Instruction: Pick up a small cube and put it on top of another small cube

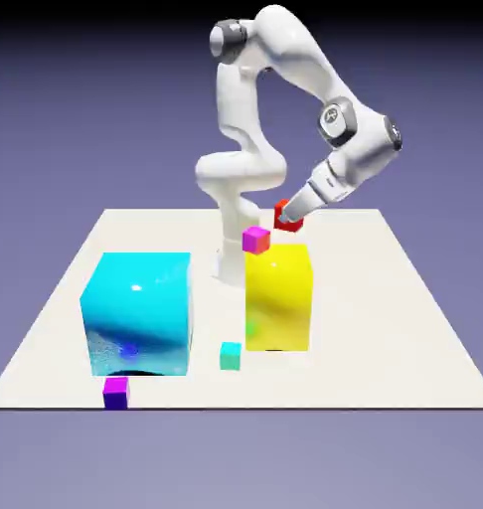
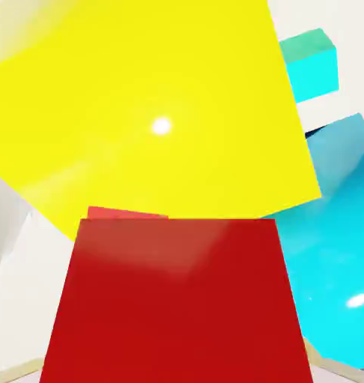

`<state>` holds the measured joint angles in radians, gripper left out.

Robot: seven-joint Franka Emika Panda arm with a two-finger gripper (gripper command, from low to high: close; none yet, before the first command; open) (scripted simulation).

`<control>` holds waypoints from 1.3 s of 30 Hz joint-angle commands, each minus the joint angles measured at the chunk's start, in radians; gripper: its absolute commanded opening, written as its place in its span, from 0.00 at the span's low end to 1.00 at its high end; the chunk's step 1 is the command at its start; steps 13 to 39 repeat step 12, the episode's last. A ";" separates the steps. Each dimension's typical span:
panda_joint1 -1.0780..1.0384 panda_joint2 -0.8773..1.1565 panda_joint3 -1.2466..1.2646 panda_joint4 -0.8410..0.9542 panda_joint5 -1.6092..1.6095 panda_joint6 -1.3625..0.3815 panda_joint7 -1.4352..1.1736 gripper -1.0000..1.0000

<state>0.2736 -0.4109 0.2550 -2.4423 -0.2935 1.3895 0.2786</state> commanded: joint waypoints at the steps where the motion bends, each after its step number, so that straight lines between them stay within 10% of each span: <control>1: 0.015 -0.032 -0.036 -0.024 0.005 -0.024 -0.002 0.00; 9: 0.008 -0.080 -0.080 -0.218 -0.023 0.115 0.010 0.00; 10: 0.008 -0.080 -0.080 -0.218 -0.023 0.115 0.010 1.00; 39: 0.010 -0.073 -0.074 -0.181 -0.018 0.086 0.007 1.00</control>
